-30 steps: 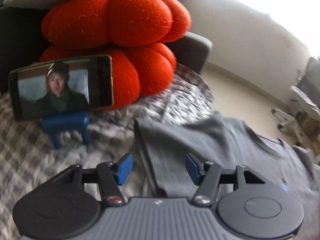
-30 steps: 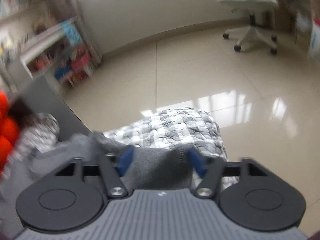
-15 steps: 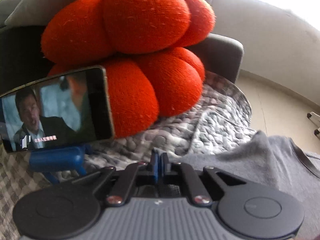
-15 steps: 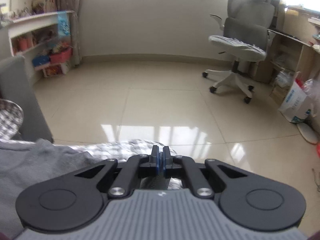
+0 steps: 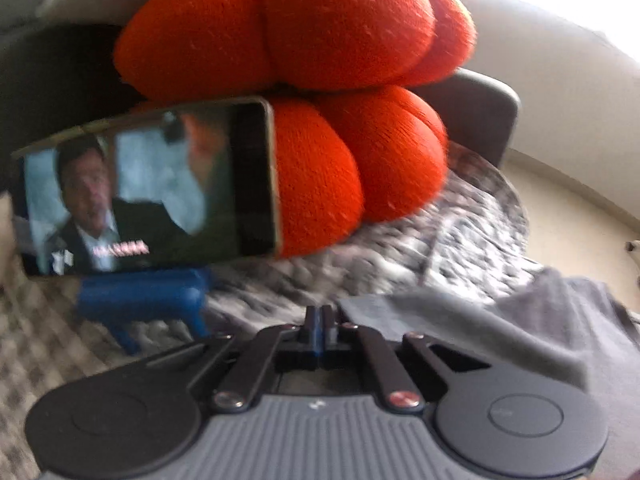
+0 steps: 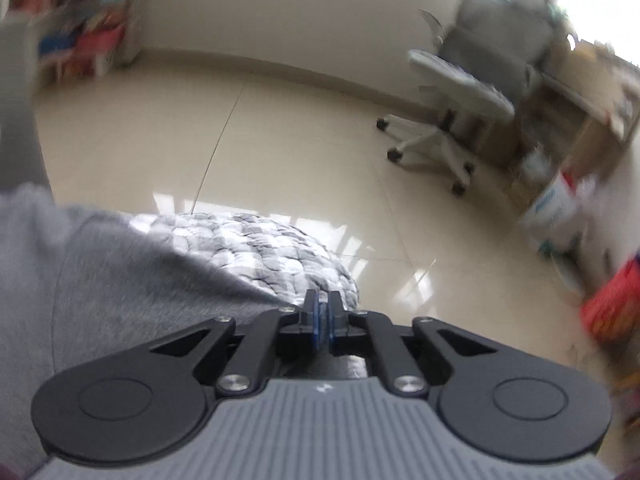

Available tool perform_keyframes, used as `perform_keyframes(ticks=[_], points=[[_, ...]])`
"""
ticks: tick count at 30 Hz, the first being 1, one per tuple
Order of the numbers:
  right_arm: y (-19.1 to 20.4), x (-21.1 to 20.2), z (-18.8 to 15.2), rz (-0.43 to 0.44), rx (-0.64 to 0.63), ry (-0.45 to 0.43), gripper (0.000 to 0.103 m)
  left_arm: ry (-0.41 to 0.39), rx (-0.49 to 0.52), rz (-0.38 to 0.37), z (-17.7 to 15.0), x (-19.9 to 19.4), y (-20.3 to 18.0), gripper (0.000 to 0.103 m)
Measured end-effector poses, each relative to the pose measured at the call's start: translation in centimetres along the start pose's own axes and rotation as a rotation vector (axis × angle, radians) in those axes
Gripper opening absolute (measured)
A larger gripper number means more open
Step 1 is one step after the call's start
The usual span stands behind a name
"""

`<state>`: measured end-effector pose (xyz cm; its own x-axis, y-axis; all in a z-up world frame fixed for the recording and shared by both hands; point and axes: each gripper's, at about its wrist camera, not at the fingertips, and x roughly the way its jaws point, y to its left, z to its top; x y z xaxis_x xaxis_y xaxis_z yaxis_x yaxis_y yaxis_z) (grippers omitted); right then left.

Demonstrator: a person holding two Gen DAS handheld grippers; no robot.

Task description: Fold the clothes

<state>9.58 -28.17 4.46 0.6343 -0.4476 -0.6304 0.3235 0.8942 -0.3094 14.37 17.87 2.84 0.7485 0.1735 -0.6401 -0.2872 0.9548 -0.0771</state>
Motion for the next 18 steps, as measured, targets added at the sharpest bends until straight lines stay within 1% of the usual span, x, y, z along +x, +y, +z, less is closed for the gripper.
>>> perform_keyframes(ticks=[1, 2, 3, 4, 5, 6, 7, 9, 11, 13, 15, 18], points=[[-0.3, -0.4, 0.2, 0.012, 0.022, -0.008, 0.015, 0.004, -0.013, -0.010, 0.0, -0.4, 0.1, 0.003], [-0.6, -0.8, 0.4, 0.022, 0.045, -0.016, 0.029, 0.006, -0.027, -0.022, -0.1, -0.8, 0.3, 0.008], [-0.9, -1.3, 0.6, 0.032, 0.071, -0.025, 0.050, 0.009, -0.037, -0.032, -0.2, -1.4, 0.5, 0.017], [-1.3, -1.8, 0.8, 0.041, 0.097, -0.034, 0.055, 0.014, -0.042, -0.040, -0.5, -2.0, 0.6, 0.021], [-1.5, -2.4, 1.0, 0.047, 0.113, -0.046, 0.057, 0.017, -0.038, -0.041, -0.8, -2.6, 0.8, 0.029], [-1.3, -3.1, 1.1, 0.044, 0.106, -0.064, 0.057, 0.021, -0.026, -0.035, -1.2, -3.4, 1.0, 0.034], [-1.2, -3.9, 1.2, 0.043, 0.098, -0.081, 0.057, 0.023, -0.018, -0.035, -1.8, -4.3, 1.4, 0.035], [-1.1, -5.2, 1.3, 0.054, 0.094, -0.103, 0.057, 0.029, -0.023, -0.058, -2.9, -6.3, 2.6, 0.040], [-1.1, -6.3, 1.3, 0.088, 0.107, -0.113, 0.060, 0.046, -0.044, -0.082, -4.2, -8.1, 4.2, 0.042], [-0.8, -7.4, 1.3, 0.132, 0.120, -0.116, 0.060, 0.062, -0.067, -0.100, -5.4, -9.7, 5.7, 0.042], [0.8, -8.4, 0.6, 0.203, 0.084, -0.100, 0.060, 0.072, -0.079, -0.107, -6.5, -11.2, 7.0, 0.042], [3.3, -9.9, -0.4, 0.310, 0.029, -0.076, 0.060, 0.101, -0.069, -0.153, -7.7, -13.0, 7.9, 0.042]])
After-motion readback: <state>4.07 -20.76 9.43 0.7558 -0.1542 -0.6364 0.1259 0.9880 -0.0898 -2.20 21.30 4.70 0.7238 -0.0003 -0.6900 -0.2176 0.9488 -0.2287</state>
